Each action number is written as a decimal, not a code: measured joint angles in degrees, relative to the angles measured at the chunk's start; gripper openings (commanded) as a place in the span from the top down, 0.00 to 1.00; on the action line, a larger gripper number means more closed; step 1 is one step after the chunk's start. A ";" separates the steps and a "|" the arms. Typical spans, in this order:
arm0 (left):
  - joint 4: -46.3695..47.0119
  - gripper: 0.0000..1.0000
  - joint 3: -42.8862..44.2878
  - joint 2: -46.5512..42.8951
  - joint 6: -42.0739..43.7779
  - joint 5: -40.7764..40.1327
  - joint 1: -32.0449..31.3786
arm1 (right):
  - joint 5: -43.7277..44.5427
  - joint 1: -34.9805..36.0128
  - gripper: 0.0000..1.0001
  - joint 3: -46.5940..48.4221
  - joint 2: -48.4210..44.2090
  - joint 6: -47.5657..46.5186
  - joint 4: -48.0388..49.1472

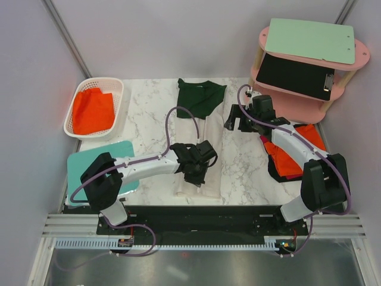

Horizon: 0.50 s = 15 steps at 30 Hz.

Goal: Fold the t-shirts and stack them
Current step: Fold the tshirt

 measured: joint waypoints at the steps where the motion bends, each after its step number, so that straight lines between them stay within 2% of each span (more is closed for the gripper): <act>1: -0.04 0.98 -0.92 0.11 -0.24 0.00 0.00 | -0.74 0.00 0.02 -1.18 -0.15 0.11 -0.07; 4: -0.35 0.53 -2.86 1.14 -0.68 0.02 0.00 | -2.54 0.00 0.02 -4.44 -0.79 0.59 -0.48; 5: -0.44 0.25 -3.10 1.62 -0.66 0.07 -0.02 | -3.02 0.00 0.02 -5.33 -1.14 0.81 -0.63; 8: -0.92 0.03 -3.72 2.67 -1.42 -0.33 -0.57 | -5.73 0.00 0.02 -8.98 -3.41 1.62 -1.14; 11: -1.31 0.01 -3.87 1.22 -1.40 -1.57 -1.14 | -8.11 0.00 0.02 -11.93 -6.56 2.16 -2.01; 15: -1.51 0.07 -5.20 -5.86 -1.44 -5.38 -1.25 | -12.17 0.00 0.02 -17.75 -13.29 2.86 -4.00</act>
